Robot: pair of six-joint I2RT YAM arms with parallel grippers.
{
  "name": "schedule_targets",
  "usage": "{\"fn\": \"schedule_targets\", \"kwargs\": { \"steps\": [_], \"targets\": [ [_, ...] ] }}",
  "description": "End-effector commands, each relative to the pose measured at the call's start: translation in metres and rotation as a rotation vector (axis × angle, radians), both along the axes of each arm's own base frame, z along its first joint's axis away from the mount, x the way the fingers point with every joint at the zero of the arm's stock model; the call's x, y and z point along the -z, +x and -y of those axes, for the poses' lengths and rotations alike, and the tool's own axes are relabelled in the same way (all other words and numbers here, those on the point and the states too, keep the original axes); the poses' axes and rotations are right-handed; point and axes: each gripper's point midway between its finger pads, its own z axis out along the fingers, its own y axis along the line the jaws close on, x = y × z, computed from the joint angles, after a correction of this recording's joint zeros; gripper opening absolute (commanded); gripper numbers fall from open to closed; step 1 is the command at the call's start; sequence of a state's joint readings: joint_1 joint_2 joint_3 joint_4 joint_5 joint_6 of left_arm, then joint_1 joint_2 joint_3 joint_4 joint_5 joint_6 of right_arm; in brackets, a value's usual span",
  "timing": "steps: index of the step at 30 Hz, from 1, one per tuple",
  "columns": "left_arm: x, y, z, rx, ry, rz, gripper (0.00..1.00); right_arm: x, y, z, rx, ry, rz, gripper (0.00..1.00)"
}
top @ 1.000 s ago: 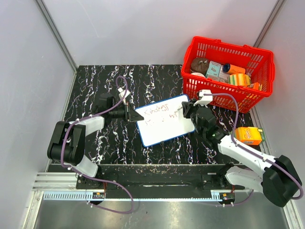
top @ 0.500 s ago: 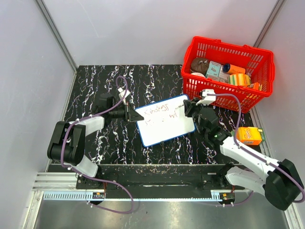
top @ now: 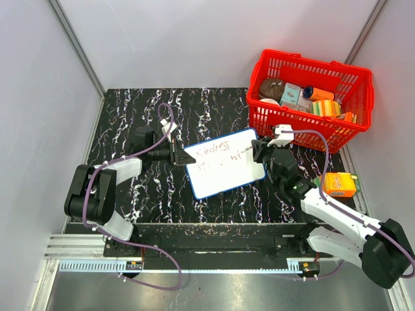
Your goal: Write a sentence on the whiteboard
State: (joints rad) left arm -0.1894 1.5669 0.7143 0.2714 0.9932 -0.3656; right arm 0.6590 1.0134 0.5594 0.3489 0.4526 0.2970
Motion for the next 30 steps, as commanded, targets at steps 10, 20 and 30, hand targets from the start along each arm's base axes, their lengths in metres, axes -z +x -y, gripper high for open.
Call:
{"fn": "schedule_targets", "kwargs": {
  "steps": [10, 20, 30],
  "targets": [
    [0.040, 0.041, -0.030, -0.173, 0.239, 0.130, 0.00, 0.013, 0.000, 0.004, 0.018, 0.006, -0.016, 0.00],
    [0.040, 0.041, -0.030, -0.173, 0.239, 0.130, 0.00, 0.014, 0.003, 0.006, 0.035, -0.009, -0.021, 0.00],
    [0.040, 0.041, -0.030, -0.172, 0.238, 0.131, 0.00, 0.016, 0.006, 0.021, 0.093, -0.033, -0.037, 0.00]
  ]
}}
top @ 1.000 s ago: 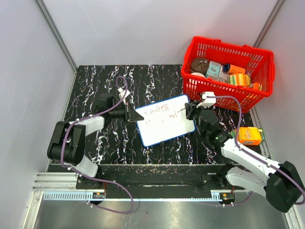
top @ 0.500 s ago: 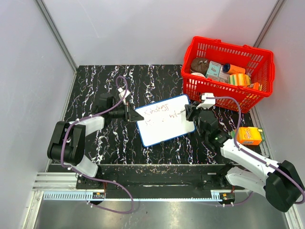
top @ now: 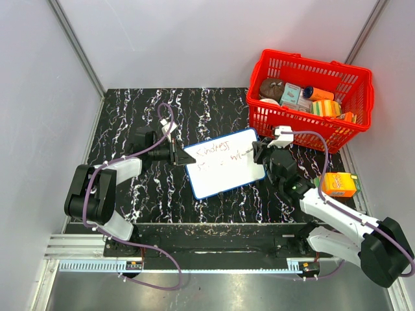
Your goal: Write a sentence on the whiteboard
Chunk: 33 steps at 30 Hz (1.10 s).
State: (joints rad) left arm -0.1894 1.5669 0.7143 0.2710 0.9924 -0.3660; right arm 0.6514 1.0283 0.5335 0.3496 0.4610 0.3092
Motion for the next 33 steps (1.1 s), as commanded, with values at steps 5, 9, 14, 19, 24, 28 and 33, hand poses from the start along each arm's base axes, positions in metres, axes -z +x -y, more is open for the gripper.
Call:
{"fn": "schedule_targets", "kwargs": {
  "steps": [5, 9, 14, 19, 24, 28, 33],
  "targets": [
    [0.040, 0.041, -0.030, -0.173, 0.240, 0.132, 0.00, -0.003, 0.007, 0.023, 0.102, -0.025, 0.000, 0.00],
    [0.040, 0.041, -0.030, -0.172, 0.239, 0.130, 0.00, -0.004, 0.007, 0.026, 0.112, -0.027, 0.005, 0.00],
    [0.040, 0.041, -0.030, -0.172, 0.239, 0.130, 0.00, -0.016, 0.006, 0.031, 0.127, -0.016, 0.034, 0.00],
    [0.040, 0.041, -0.029, -0.170, 0.238, 0.130, 0.00, -0.034, 0.004, 0.025, 0.087, 0.024, 0.078, 0.00],
    [0.040, 0.041, -0.029, -0.170, 0.238, 0.130, 0.00, -0.038, 0.008, 0.018, 0.070, 0.031, 0.084, 0.00],
    [0.040, 0.041, -0.029, -0.170, 0.238, 0.130, 0.00, -0.030, 0.012, 0.011, 0.052, 0.029, 0.069, 0.00],
    [0.040, 0.040, -0.029, -0.168, 0.239, 0.130, 0.00, -0.034, 0.012, 0.008, 0.036, 0.055, 0.083, 0.00]
  ]
}}
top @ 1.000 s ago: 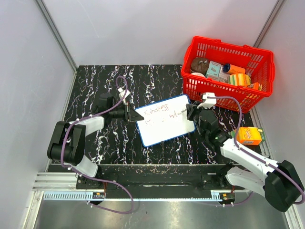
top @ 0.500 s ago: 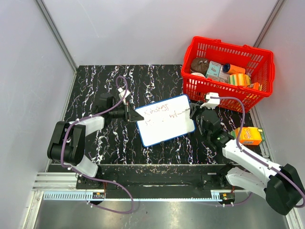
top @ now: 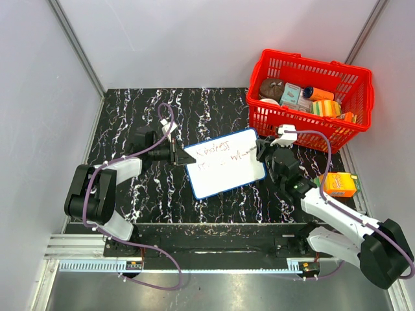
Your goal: Write a sentence on the whiteboard
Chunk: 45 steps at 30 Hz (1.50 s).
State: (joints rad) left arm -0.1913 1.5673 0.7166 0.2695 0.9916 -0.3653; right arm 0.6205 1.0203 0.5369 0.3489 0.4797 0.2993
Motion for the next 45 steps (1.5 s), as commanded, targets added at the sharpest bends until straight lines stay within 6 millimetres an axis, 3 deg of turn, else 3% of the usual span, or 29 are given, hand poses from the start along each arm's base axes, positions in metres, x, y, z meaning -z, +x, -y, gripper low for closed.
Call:
{"fn": "schedule_targets", "kwargs": {
  "steps": [1, 7, 14, 45],
  "targets": [
    [0.040, 0.040, -0.030, -0.171, 0.238, 0.131, 0.00, -0.031, 0.006, -0.006, -0.012, 0.061, 0.078, 0.00],
    [0.040, 0.041, -0.030, -0.172, 0.238, 0.132, 0.00, -0.040, 0.006, -0.005, -0.008, 0.070, 0.105, 0.00],
    [0.040, 0.040, -0.030, -0.170, 0.237, 0.131, 0.00, -0.022, 0.011, -0.010, -0.013, 0.052, 0.056, 0.00],
    [0.040, 0.041, -0.030, -0.171, 0.238, 0.131, 0.00, 0.023, -0.016, 0.001, -0.037, 0.003, -0.083, 0.00]
  ]
}}
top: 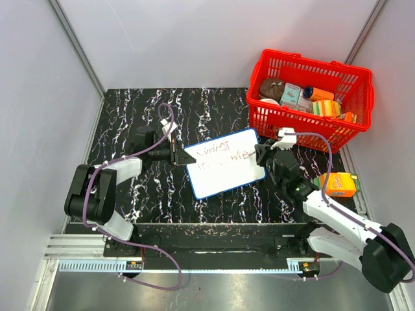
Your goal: Write a sentence on the whiteboard
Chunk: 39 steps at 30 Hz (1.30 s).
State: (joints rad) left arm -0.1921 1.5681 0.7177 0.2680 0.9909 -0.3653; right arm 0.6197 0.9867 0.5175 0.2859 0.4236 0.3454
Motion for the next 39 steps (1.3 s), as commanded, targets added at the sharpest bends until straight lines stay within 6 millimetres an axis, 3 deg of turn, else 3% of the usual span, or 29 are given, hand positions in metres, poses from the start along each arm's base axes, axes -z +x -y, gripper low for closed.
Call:
{"fn": "schedule_targets", "kwargs": {
  "steps": [1, 7, 18, 22, 32, 39],
  "targets": [
    [0.040, 0.041, -0.030, -0.171, 0.238, 0.133, 0.00, 0.010, -0.004, 0.008, 0.020, -0.021, -0.027, 0.00],
    [0.041, 0.040, -0.030, -0.170, 0.238, 0.131, 0.00, -0.001, 0.000, 0.017, 0.071, -0.031, 0.003, 0.00],
    [0.040, 0.041, -0.030, -0.171, 0.238, 0.132, 0.00, -0.053, 0.012, 0.019, 0.114, 0.026, 0.132, 0.00],
    [0.040, 0.040, -0.030, -0.169, 0.236, 0.130, 0.00, -0.061, 0.018, 0.017, 0.122, 0.018, 0.148, 0.00],
    [0.040, 0.040, -0.030, -0.170, 0.237, 0.130, 0.00, -0.055, 0.032, 0.017, 0.142, -0.011, 0.141, 0.00],
    [0.040, 0.041, -0.030, -0.168, 0.236, 0.133, 0.00, -0.042, 0.028, 0.017, 0.122, -0.021, 0.112, 0.00]
  ]
}}
